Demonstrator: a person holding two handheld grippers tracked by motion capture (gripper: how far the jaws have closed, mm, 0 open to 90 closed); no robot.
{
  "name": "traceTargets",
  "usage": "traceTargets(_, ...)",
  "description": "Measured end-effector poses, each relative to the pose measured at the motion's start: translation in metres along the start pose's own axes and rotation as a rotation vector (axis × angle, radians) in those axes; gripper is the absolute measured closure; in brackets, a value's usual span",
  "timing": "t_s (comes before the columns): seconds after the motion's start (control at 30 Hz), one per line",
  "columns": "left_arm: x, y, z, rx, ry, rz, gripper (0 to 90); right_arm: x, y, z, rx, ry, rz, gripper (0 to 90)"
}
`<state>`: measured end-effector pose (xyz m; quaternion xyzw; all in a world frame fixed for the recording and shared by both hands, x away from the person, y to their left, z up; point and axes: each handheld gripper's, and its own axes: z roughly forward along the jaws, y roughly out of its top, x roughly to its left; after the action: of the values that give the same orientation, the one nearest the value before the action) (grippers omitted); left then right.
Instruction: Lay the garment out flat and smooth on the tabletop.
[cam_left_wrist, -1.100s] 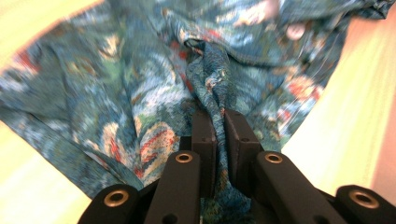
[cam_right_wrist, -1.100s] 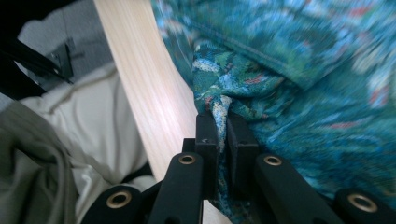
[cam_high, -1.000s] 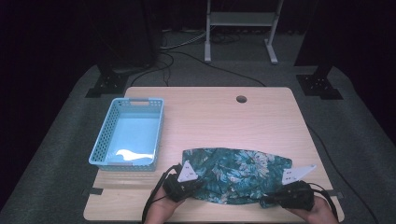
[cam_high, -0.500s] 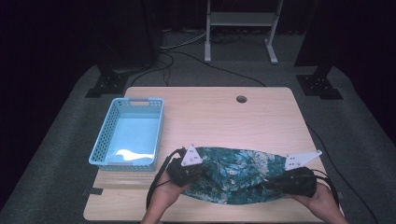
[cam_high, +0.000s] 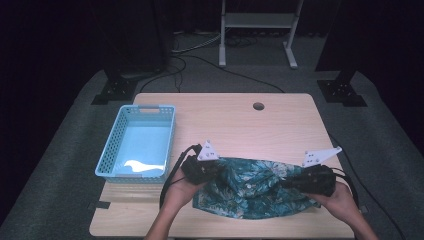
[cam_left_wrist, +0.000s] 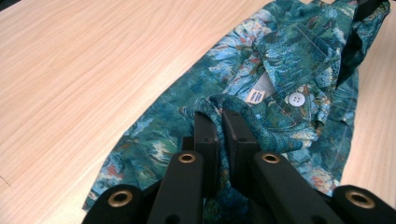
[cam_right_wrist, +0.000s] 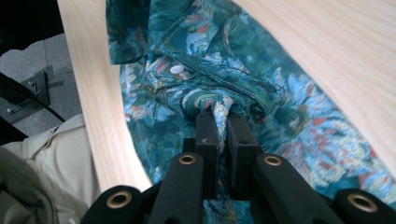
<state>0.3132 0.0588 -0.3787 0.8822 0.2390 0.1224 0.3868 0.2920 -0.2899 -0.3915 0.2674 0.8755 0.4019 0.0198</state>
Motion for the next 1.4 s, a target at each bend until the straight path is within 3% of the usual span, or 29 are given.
traceTargets(0.13,0.011,0.008,0.003,-0.003,0.009,-0.011,86.7,-0.008,0.010,0.000,-0.003,-0.013,-0.001,86.2)
traceTargets(0.23,0.025,0.026,0.004,-0.014,0.053,-0.023,87.8,-0.019,0.023,-0.005,-0.023,-0.045,0.000,87.1)
traceTargets(0.27,0.034,0.038,0.004,-0.019,0.081,-0.037,88.1,-0.024,0.030,-0.009,-0.039,-0.076,0.005,87.1)
traceTargets(0.33,0.054,0.069,0.004,-0.060,0.182,-0.057,84.2,-0.041,0.051,-0.017,-0.116,-0.119,0.034,84.1)
traceTargets(0.37,0.063,0.084,0.004,-0.108,0.257,-0.077,84.2,-0.052,0.066,-0.021,-0.152,-0.182,0.060,73.6)
traceTargets(0.4,0.072,0.097,0.003,-0.158,0.307,-0.104,71.5,-0.064,0.081,-0.027,-0.202,-0.272,0.088,61.4)
traceTargets(0.43,0.078,0.106,0.004,-0.201,0.324,-0.141,60.4,-0.077,0.095,-0.033,-0.253,-0.339,0.124,49.6)
traceTargets(0.47,0.083,0.111,0.006,-0.226,0.320,-0.169,54.9,-0.090,0.104,-0.038,-0.291,-0.374,0.183,38.4)
traceTargets(0.5,0.087,0.113,0.009,-0.232,0.301,-0.193,48.1,-0.101,0.108,-0.042,-0.329,-0.376,0.249,33.7)
traceTargets(0.53,0.089,0.113,0.012,-0.231,0.285,-0.202,44.6,-0.109,0.107,-0.043,-0.358,-0.350,0.300,35.4)
traceTargets(0.6,0.088,0.106,0.022,-0.195,0.275,-0.182,37.2,-0.115,0.099,-0.038,-0.346,-0.351,0.303,36.4)
traceTargets(0.7,0.086,0.085,0.043,-0.144,0.233,-0.178,28.8,-0.118,0.074,-0.016,-0.243,-0.310,0.281,37.6)
traceTargets(0.83,0.077,0.051,0.074,-0.052,0.165,-0.172,26.6,-0.116,0.039,0.017,-0.104,-0.261,0.266,38.9)
traceTargets(0.97,0.067,0.019,0.097,0.002,0.121,-0.194,25.1,-0.110,0.015,0.042,-0.001,-0.260,0.238,39.3)
traceTargets(1.13,0.064,-0.005,0.110,0.039,0.115,-0.219,20.7,-0.104,0.002,0.059,0.058,-0.286,0.210,37.7)
traceTargets(1.3,0.066,-0.014,0.112,0.067,0.118,-0.230,18.3,-0.098,-0.004,0.070,0.105,-0.350,0.157,36.9)
traceTargets(1.4,0.066,-0.020,0.114,0.087,0.119,-0.233,16.9,-0.096,-0.007,0.075,0.106,-0.378,0.155,36.5)
